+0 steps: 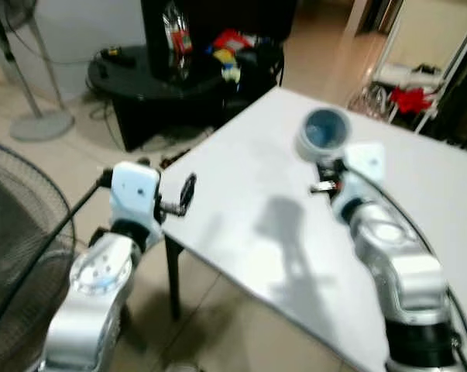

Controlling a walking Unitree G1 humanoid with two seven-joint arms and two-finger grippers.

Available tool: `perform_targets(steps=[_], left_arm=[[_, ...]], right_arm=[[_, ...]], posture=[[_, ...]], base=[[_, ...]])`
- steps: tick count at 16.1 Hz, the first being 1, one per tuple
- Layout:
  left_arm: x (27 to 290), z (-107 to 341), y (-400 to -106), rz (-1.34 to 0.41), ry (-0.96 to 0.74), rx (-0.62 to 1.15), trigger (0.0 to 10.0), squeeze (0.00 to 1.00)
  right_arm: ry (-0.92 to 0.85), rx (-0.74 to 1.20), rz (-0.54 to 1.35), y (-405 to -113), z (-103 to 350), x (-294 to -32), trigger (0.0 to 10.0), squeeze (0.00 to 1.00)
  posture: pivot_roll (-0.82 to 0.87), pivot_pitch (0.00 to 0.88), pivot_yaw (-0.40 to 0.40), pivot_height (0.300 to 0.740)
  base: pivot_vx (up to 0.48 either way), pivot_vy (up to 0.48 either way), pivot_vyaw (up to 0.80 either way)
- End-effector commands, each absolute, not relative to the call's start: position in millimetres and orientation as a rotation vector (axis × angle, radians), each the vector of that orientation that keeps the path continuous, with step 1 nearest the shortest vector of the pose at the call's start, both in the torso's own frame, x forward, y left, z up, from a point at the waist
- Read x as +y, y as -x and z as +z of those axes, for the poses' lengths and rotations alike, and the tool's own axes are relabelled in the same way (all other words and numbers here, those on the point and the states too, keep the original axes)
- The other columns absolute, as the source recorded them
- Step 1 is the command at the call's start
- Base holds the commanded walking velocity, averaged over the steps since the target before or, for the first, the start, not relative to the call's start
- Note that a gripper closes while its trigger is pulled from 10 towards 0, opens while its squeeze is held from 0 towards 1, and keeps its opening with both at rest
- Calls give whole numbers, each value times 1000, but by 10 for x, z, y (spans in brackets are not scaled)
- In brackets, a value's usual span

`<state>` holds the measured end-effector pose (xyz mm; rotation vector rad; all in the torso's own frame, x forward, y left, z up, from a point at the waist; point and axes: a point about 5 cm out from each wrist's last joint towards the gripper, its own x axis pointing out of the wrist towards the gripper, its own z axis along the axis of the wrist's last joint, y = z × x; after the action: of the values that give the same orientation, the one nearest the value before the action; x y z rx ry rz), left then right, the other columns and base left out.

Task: Setting the table

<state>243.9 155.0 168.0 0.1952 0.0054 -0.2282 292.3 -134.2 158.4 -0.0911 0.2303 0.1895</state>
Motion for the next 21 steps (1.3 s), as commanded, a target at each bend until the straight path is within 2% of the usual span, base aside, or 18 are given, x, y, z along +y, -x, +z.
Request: perform_targets(steps=[1,5,7,10,21], left_arm=[[1492,1682,-2453,-265,-194,9,10000,0],[1416,1745,-2498,-370,-221,0,10000,0],[1385,1701,-2395,-471,-198,52,10000,0],[1318,1643,-2296,-616,-218,110,10000,0],[1327,1622,-2214,-678,-219,166,10000,0]], right_arm=[[126,246,167,-2934,1586,-1422,10000,0],[142,343,176,-2959,1546,-1472,10000,0],[173,445,201,-2946,1473,-1523,10000,0],[141,490,208,-2986,1485,-1555,10000,0],[68,513,289,-2979,1553,-1407,10000,0]], posture=[[104,0,-70,740],[98,0,-77,740],[95,0,-67,740],[97,0,-67,740],[102,0,-71,740]], base=[[326,0,0],[0,0,0],[0,0,0],[0,0,0],[0,0,0]])
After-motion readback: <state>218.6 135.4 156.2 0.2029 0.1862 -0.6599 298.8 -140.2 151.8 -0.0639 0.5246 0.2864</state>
